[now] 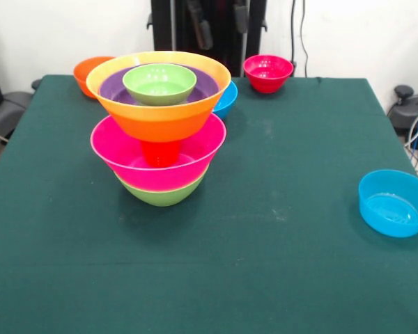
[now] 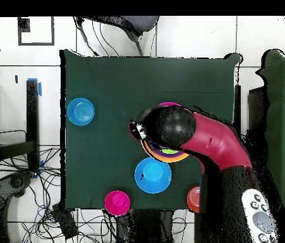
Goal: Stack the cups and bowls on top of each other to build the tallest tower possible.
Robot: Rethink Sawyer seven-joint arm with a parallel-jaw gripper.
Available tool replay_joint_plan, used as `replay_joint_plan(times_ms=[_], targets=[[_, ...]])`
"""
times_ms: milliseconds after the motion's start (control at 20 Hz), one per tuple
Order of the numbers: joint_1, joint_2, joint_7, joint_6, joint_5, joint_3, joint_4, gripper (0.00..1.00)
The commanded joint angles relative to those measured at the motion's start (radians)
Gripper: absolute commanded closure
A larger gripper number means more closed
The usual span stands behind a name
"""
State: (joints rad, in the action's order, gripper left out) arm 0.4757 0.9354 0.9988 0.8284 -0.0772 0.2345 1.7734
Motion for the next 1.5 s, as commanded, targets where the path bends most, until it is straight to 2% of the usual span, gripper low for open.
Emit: replay_joint_plan(times_ms=[50, 300, 500, 800, 1400, 1500], targets=[[-0.087, 0.007, 0.284, 0.076, 0.047, -0.058, -0.039, 0.00], [-0.164, 0.015, 0.376, 0.122, 0.051, -0.075, -0.081, 0.00], [-0.228, -0.013, 0.458, 0.149, 0.071, -0.095, -0.142, 0.00], [-0.312, -0.090, 0.551, 0.138, 0.101, -0.130, -0.220, 0.00], [-0.432, -0.160, 0.703, 0.110, 0.178, -0.249, -0.259, 0.00], [-0.445, -0.181, 0.734, 0.083, 0.192, -0.274, -0.263, 0.00]])
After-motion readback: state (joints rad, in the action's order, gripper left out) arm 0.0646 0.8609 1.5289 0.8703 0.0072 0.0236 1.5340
